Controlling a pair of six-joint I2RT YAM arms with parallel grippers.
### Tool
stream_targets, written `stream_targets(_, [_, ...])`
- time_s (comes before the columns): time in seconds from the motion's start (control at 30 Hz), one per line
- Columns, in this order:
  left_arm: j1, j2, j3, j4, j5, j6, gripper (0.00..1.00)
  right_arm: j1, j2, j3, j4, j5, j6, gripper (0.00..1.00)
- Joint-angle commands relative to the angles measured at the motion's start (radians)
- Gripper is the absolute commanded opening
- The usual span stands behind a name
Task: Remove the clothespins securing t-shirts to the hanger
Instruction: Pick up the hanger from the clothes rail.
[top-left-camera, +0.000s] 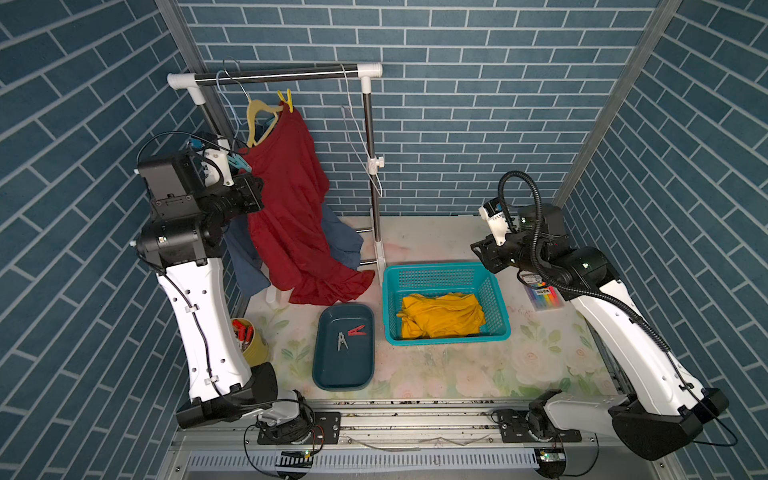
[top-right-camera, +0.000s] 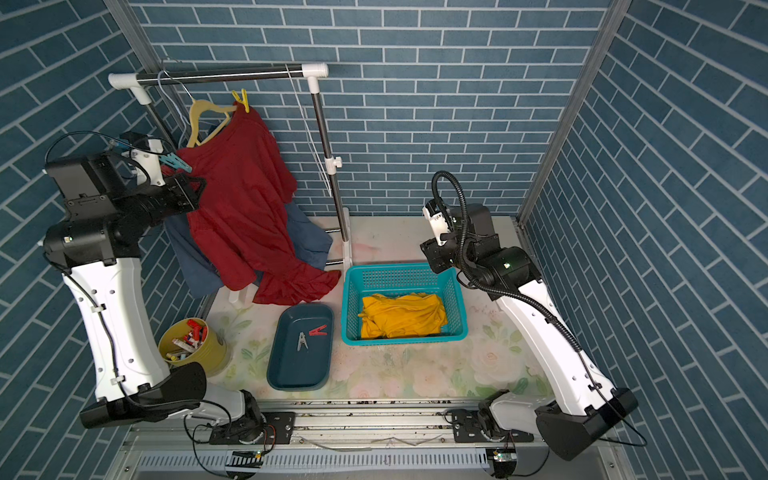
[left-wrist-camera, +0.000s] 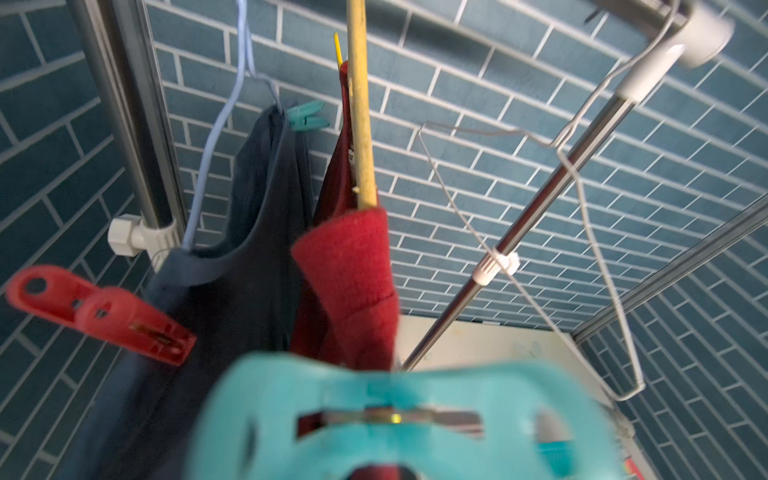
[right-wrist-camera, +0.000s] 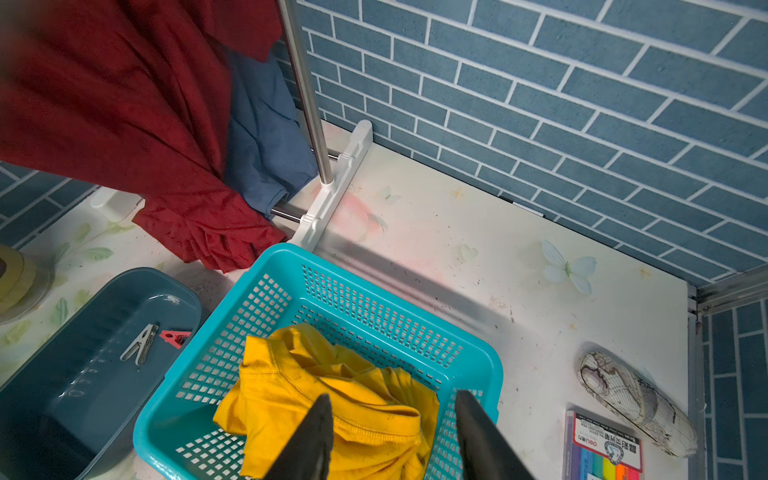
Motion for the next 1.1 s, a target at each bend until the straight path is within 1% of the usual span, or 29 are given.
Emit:
stream_targets(0.0, [0.003, -0.011, 0.055, 0.206, 0.055, -0.044, 0.00, -0.005, -0.024, -0.009, 0.007, 0.011, 0.006, 0.48])
stream_targets(0.13, [0.002, -0.022, 0.077, 0.211, 0.055, -0.055, 0.00, -0.005, -0.036, -0.005, -0.028, 0.026, -0.026, 0.49])
stream_targets(0.2, [-0.001, -0.050, 0.045, 0.213, 0.054, -0.054, 0.00, -0.005, -0.038, -0.002, -0.041, 0.042, -0.032, 0.49])
stream_targets(0.27, [-0.002, -0.086, -0.014, 0.208, 0.050, -0.045, 0.00, -0.005, -0.041, -0.003, -0.042, 0.041, -0.029, 0.48])
stream_targets(0.43, [-0.002, -0.192, -0.217, 0.198, 0.045, 0.005, 0.00, -0.006, -0.053, -0.014, -0.032, 0.021, -0.010, 0.49])
stream_targets(0.5, [-0.001, -0.230, -0.292, 0.199, 0.062, 0.008, 0.00, -0.005, -0.053, -0.006, -0.042, 0.014, -0.006, 0.49])
stream_targets(0.67, [-0.002, -0.303, -0.402, 0.193, 0.093, 0.017, 0.00, -0.005, -0.058, 0.009, -0.057, 0.007, 0.007, 0.49])
stream_targets(0.73, [-0.001, -0.331, -0.412, 0.179, 0.075, 0.011, 0.00, -0.005, -0.059, 0.019, -0.066, 0.000, 0.012, 0.49])
stream_targets(0.87, [-0.005, -0.383, -0.383, 0.187, 0.049, -0.017, 0.00, -0.005, -0.063, 0.048, -0.092, -0.004, 0.020, 0.49])
stream_targets(1.0, [-0.004, -0.392, -0.275, 0.120, 0.019, 0.020, 0.00, -0.005, -0.073, 0.080, -0.112, -0.003, 0.020, 0.49])
stream_targets(1.07, [-0.004, -0.403, -0.249, 0.114, 0.008, 0.028, 0.00, -0.006, -0.080, 0.095, -0.120, 0.002, 0.020, 0.49])
